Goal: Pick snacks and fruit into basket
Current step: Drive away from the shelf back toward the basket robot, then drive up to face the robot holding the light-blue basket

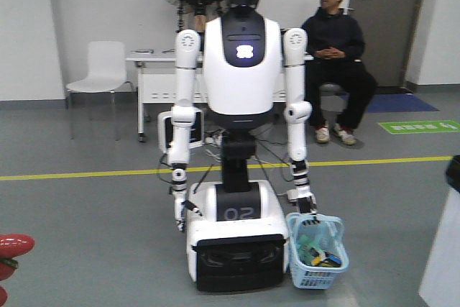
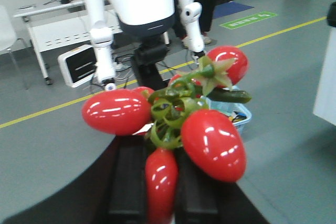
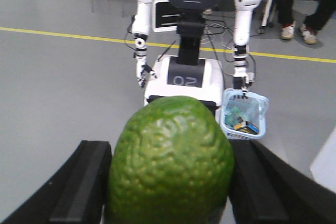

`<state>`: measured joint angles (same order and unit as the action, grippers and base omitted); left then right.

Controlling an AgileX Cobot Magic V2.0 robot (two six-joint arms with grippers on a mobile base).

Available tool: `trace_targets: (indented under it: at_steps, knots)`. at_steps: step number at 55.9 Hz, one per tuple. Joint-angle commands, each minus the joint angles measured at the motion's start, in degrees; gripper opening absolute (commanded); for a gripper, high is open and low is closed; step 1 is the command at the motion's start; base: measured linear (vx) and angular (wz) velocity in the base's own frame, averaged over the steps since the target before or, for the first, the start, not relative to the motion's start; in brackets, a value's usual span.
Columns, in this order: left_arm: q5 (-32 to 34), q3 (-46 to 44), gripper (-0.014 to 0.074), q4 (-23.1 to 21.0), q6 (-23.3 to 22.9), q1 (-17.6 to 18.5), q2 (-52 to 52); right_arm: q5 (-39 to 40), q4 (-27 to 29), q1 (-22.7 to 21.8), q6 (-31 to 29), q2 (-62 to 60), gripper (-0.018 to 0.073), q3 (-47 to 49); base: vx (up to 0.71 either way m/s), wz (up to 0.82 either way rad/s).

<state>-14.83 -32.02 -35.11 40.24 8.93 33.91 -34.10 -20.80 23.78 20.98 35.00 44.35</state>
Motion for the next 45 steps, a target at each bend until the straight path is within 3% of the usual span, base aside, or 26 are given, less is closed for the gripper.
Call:
trace_targets:
  at_steps: [1,18,45]
  knots:
    - [3.81,-1.64,-0.0008,-0.98,-0.40,0.02,0.11,4.77,-1.67,-0.19,-0.26,0.07,-0.0008,1.59,-0.01,-0.76]
    - [3.81,-1.64,-0.0008,-0.98,-0.40,0.02,0.11,4.77,-1.67,-0.19,-0.26,0.07,-0.0008,1.59,0.04,-0.60]
    - [3.81,-1.64,-0.0008,-0.98,-0.40,0.02,0.11,4.77,-1.67,-0.19,-0.26,0.07,-0.0008,1.59,0.14,-0.28]
